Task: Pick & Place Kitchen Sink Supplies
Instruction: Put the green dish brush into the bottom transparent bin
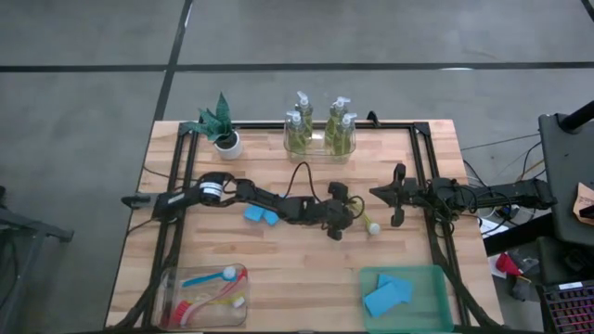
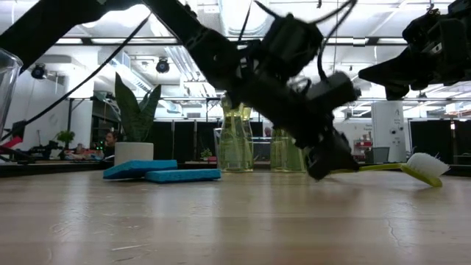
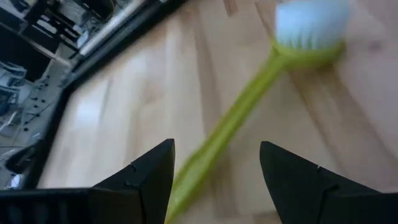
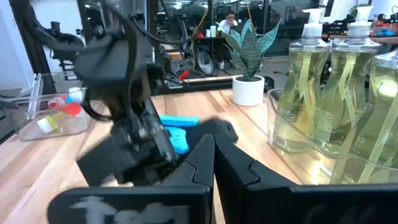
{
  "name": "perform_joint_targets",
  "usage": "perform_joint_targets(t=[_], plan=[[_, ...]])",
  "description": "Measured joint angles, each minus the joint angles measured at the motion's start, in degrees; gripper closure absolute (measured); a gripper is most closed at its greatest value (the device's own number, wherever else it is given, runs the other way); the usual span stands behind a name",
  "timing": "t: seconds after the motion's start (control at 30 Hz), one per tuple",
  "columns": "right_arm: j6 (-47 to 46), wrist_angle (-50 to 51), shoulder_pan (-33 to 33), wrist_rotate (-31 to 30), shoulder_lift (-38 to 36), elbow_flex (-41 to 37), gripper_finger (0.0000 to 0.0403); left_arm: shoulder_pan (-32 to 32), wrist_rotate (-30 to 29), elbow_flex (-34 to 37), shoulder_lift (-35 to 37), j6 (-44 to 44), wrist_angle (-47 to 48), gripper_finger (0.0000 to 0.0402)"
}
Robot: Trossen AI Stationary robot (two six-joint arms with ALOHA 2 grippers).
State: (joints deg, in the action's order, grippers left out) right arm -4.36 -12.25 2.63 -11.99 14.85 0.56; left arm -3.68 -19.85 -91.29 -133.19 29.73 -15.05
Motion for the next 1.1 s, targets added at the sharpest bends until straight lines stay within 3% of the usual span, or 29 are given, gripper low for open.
perform_joint_targets(t=[0.43,0.73,1.1], plan=[[-0.05,0.0,0.0,0.0,-0.02,0.0,0.0394,0.58,1.94,-5.59,-5.13,5.77,-1.97,0.017],[-0.07,0.0,0.0,0.0,-0.07,0.0,0.0394,0.91,3.21,-9.62,-7.05,8.5,3.64,0.017],[0.0,0.0,0.02,0.0,-0.07,0.0,0.0394,2.53,12.56,-12.2,-7.25,7.08,8.61,0.0184]])
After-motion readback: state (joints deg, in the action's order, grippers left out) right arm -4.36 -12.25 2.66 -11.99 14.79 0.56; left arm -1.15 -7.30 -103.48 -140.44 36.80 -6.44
